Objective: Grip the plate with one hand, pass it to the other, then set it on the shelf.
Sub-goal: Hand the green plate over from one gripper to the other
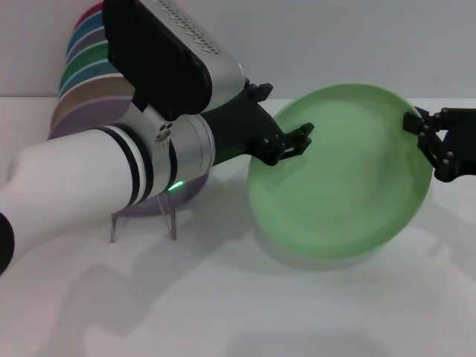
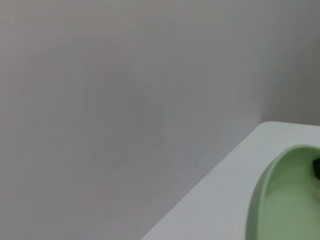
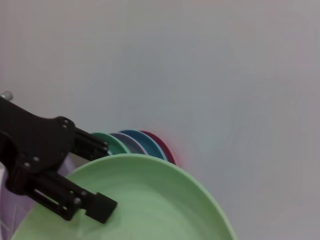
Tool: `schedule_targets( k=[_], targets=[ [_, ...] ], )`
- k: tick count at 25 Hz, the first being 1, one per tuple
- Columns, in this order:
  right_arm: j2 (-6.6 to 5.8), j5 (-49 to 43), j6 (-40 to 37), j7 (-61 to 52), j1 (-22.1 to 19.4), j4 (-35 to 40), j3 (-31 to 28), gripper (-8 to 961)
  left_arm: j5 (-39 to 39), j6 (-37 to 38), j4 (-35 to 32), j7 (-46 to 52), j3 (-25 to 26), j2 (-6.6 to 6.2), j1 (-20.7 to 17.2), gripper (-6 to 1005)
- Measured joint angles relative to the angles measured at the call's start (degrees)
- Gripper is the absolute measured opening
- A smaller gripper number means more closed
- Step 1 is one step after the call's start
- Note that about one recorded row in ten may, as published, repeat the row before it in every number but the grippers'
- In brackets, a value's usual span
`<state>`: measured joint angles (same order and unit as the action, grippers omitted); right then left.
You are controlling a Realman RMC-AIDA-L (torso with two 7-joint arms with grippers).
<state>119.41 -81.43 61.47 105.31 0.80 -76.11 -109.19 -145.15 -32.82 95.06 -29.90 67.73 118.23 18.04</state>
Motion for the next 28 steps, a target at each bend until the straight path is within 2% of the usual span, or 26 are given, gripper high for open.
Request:
schedule_targets(
  k=[7, 18, 23, 26, 28],
  targets=[
    [0.03, 0.61, 0.89, -0.28, 0.00, 0.65, -0.10, 24, -0.02, 2.75, 0.12, -2.64, -0.59, 0.03, -1.75, 680],
    [-0.20, 5.91, 7.74, 0.25, 1.06, 6.33, -4.08, 43, -0.09, 6.99, 0.00, -7.54, -3.31, -0.05, -2.30, 219],
    [-0.16, 7.67, 11.80, 0.30, 1.76, 9.74, -6.03, 54, 0.07, 9.02, 0.18, -9.42, -3.99, -0.10, -2.48, 125],
    [-0.18, 8.43, 12.04, 0.30, 1.99, 10.93, -6.33, 60, 0.07, 9.69, 0.26, -9.73, -4.38, -0.13, -2.50, 119],
    [-0.18, 8.99, 12.23, 0.31, 1.94, 12.09, -7.12, 141, -0.11, 9.86, 0.41, -9.76, -4.45, -0.11, -2.52, 115]
  ],
)
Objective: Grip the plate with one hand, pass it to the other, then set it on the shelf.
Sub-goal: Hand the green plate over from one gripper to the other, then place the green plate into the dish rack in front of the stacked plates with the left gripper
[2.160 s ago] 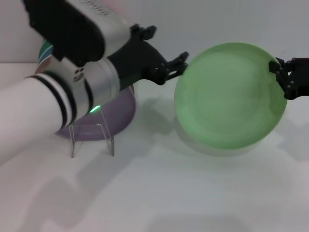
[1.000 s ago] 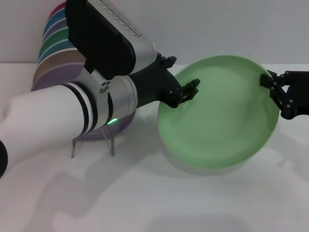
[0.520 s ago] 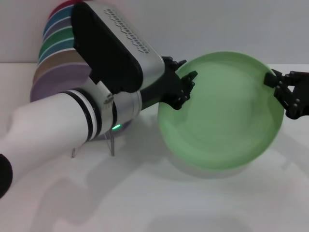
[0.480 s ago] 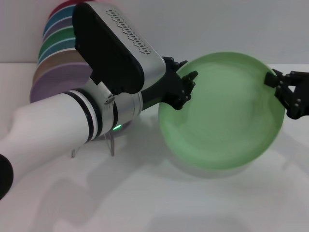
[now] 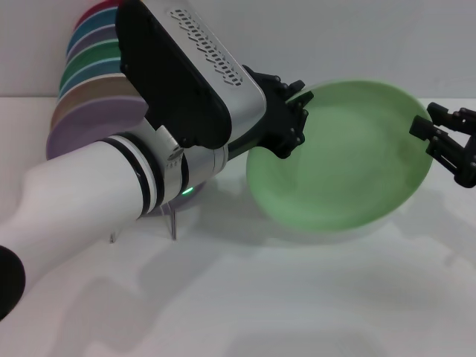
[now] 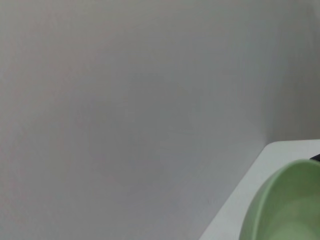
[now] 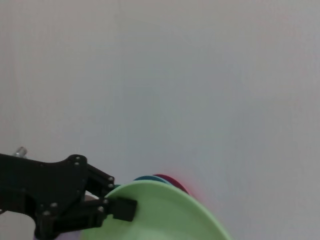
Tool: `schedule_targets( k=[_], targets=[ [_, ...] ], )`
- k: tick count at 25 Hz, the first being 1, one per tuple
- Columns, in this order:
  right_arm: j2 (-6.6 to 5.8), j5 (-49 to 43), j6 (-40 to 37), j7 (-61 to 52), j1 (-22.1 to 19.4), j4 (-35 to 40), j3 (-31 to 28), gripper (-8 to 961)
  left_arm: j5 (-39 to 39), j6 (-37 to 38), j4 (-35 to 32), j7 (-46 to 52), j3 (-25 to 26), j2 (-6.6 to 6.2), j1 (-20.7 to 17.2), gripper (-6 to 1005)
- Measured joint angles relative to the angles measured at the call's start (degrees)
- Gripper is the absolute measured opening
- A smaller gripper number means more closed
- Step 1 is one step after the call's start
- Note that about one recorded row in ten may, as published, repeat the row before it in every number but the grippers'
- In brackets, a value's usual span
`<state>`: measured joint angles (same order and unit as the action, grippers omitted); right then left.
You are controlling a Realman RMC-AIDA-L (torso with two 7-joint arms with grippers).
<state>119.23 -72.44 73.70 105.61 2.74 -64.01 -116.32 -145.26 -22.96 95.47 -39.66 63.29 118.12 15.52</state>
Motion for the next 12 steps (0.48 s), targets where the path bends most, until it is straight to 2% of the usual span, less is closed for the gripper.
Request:
schedule_targets(
  k=[6, 8, 9, 10, 11, 12],
  targets=[
    [0.17, 1.89, 2.31, 0.01, -0.74, 2.61, -2.39, 353, -0.06, 1.73, 1.10, -0.96, -0.19, -0.11, -1.10, 102],
    [0.18, 3.48, 5.17, 0.02, -0.90, 4.81, -4.88, 413, 0.07, 2.30, 1.38, -1.90, -0.21, -0.03, -1.53, 79],
    [0.21, 4.66, 7.36, 0.10, -0.92, 6.48, -6.98, 443, 0.08, 2.68, 1.43, -2.10, -0.25, -0.02, -1.69, 68],
    [0.25, 6.64, 11.64, 0.89, -0.84, 10.21, -11.50, 473, 0.05, 3.45, 1.48, -2.28, -0.35, 0.00, -1.94, 67],
    [0.25, 6.64, 11.64, 0.89, -0.84, 10.21, -11.50, 489, -0.02, 4.24, 1.49, -2.34, -0.44, -0.03, -2.16, 66],
    [0.29, 7.54, 14.09, 1.87, -0.61, 12.76, -14.27, 504, -0.08, 5.49, 1.50, -2.69, -0.67, -0.04, -2.52, 66]
  ],
)
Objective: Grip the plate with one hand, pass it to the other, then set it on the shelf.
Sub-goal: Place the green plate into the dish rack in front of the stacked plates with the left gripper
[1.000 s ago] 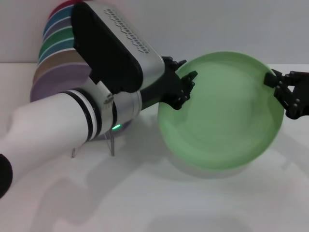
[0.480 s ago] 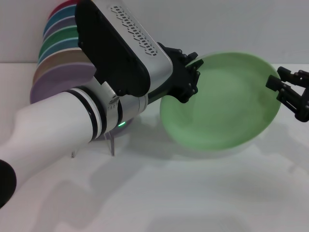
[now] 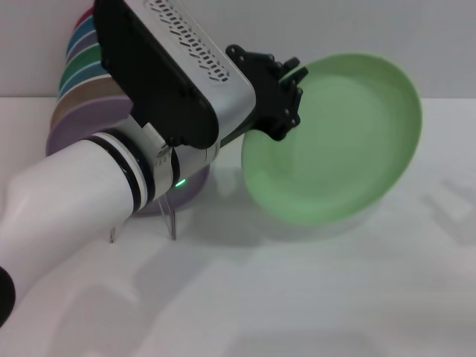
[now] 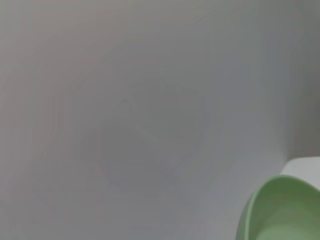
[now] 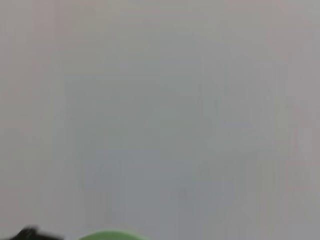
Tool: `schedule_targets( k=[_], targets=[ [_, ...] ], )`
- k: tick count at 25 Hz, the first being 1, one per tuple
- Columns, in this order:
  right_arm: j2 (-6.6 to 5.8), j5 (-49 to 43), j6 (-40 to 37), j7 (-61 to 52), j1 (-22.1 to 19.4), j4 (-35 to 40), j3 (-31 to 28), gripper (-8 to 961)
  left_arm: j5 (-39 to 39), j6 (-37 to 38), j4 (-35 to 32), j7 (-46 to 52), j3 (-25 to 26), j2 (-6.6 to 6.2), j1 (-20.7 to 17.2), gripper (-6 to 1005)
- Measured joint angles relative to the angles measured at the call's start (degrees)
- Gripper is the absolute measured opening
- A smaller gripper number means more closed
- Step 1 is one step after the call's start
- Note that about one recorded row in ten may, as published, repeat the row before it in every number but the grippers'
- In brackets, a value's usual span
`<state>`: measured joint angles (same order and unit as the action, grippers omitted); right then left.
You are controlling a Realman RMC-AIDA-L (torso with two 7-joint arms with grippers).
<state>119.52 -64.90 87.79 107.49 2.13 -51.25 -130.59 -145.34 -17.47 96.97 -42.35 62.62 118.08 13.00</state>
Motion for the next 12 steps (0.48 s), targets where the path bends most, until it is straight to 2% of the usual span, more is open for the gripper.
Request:
schedule_targets(
  k=[4, 7, 8, 9, 10, 11, 12],
  targets=[
    [0.11, 1.55, 6.96, 3.82, 0.82, 8.27, -10.39, 566, -0.22, 11.22, -0.80, -4.96, -2.64, -0.12, -2.89, 64],
    [0.24, 1.58, 8.03, 4.27, 0.74, 9.71, -13.70, 583, -0.96, 24.22, -2.11, -8.86, -6.81, -0.37, -6.06, 63],
    [0.28, 1.58, 8.01, 4.29, 0.59, 9.91, -14.20, 584, -3.58, 36.84, -4.64, -9.22, -10.02, -0.64, -7.84, 63],
    [0.28, 1.55, 7.96, 4.30, 0.61, 10.14, -14.46, 585, -3.58, 36.84, -4.64, -9.22, -10.02, -0.64, -7.84, 63],
    [0.28, 1.55, 7.96, 4.30, 0.61, 10.14, -14.46, 585, -4.76, 40.88, -5.96, -8.83, -10.80, -0.74, -8.21, 63],
    [0.28, 1.46, 7.88, 4.32, 0.75, 10.47, -14.69, 586, -9.59, 54.74, -10.70, -5.34, -12.61, -1.16, -9.06, 62],
    [0.27, 1.37, 7.80, 4.36, 0.94, 10.74, -14.86, 586, -9.59, 54.74, -10.70, -5.34, -12.61, -1.16, -9.06, 62]
  ],
)
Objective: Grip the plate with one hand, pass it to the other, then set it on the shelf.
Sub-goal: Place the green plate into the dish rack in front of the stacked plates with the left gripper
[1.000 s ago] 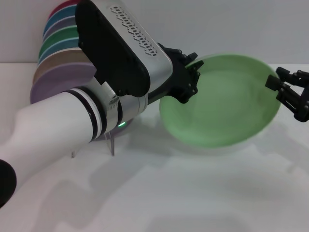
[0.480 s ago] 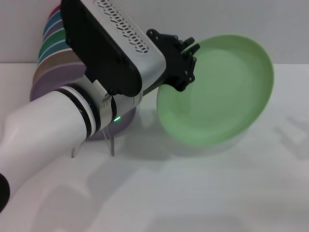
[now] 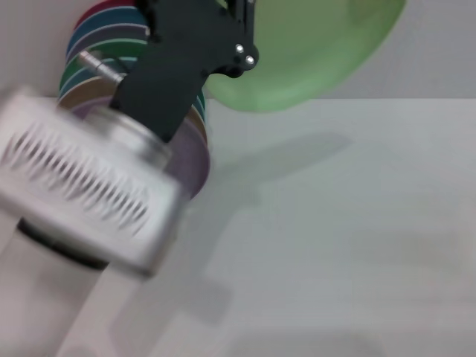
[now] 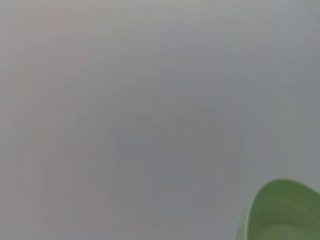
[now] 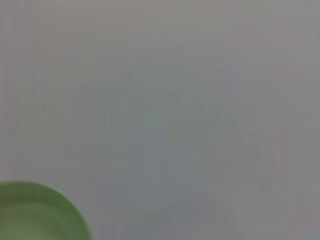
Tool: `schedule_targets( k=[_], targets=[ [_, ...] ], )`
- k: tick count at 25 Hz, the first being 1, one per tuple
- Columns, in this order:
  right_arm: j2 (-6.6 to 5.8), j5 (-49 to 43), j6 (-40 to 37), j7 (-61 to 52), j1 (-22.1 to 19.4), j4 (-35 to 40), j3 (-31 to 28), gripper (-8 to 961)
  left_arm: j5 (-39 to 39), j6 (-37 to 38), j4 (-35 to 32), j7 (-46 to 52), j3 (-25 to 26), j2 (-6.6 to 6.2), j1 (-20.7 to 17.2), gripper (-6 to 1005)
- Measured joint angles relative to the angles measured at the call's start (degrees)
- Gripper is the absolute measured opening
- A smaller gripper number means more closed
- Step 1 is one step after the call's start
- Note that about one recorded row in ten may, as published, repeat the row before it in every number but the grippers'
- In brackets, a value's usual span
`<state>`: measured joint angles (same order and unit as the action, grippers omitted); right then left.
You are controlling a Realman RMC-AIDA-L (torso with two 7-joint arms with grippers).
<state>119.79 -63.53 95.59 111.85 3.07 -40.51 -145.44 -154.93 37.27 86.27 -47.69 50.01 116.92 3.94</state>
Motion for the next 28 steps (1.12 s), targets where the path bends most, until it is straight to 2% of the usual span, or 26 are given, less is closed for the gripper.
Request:
schedule_targets(
  k=[1, 2, 5, 9, 10, 11, 13, 15, 18, 26, 28],
  targets=[
    [-0.05, -0.14, -0.09, 0.12, 0.27, 0.41, -0.10, 587, -4.59, 8.23, -4.40, 5.82, 0.19, -0.55, -0.29, 62],
    [-0.10, -0.23, -0.19, 0.28, 0.53, 0.77, -0.12, 588, -4.59, 8.23, -4.40, 5.82, 0.19, -0.55, -0.29, 62],
    [-0.29, -0.32, -0.45, 0.54, 1.14, 1.60, -0.17, 590, -10.35, 22.90, -15.45, 16.61, 2.85, -1.68, 1.06, 61],
    [-0.41, -0.40, -0.47, 0.59, 1.84, 2.08, 0.05, 592, -10.69, 45.59, -37.54, 28.36, 6.59, -3.34, 8.47, 61],
    [-0.44, -0.41, -0.49, 0.59, 1.99, 2.13, 0.18, 593, -10.69, 45.59, -37.54, 28.36, 6.59, -3.34, 8.47, 60],
    [-0.46, -0.41, -0.48, 0.60, 2.11, 2.16, 0.29, 593, -10.76, 55.43, -50.75, 34.64, 9.07, -3.66, 13.33, 60],
    [-0.50, -0.45, -0.42, 0.61, 2.28, 2.24, 0.37, 595, -10.73, 61.75, -60.49, 37.42, 11.16, -3.44, 17.02, 60],
    [-0.51, -0.49, -0.32, 0.62, 2.37, 2.39, 0.43, 596, -10.74, 65.73, -68.16, 38.07, 12.40, -3.18, 19.84, 60],
    [-0.52, -0.76, -0.08, 0.65, 2.57, 2.72, 0.48, 598, -10.75, 66.88, -73.64, 37.53, 12.53, -3.71, 21.62, 61],
    [-0.48, -1.59, 0.15, 0.65, 2.81, 3.11, 1.10, 603, -10.73, 66.32, -77.83, 35.53, 12.33, -5.90, 22.63, 58],
    [-0.45, -1.66, 0.16, 0.65, 2.81, 3.12, 1.60, 604, -10.73, 66.14, -78.59, 35.53, 12.33, -6.05, 22.73, 58]
  ],
)
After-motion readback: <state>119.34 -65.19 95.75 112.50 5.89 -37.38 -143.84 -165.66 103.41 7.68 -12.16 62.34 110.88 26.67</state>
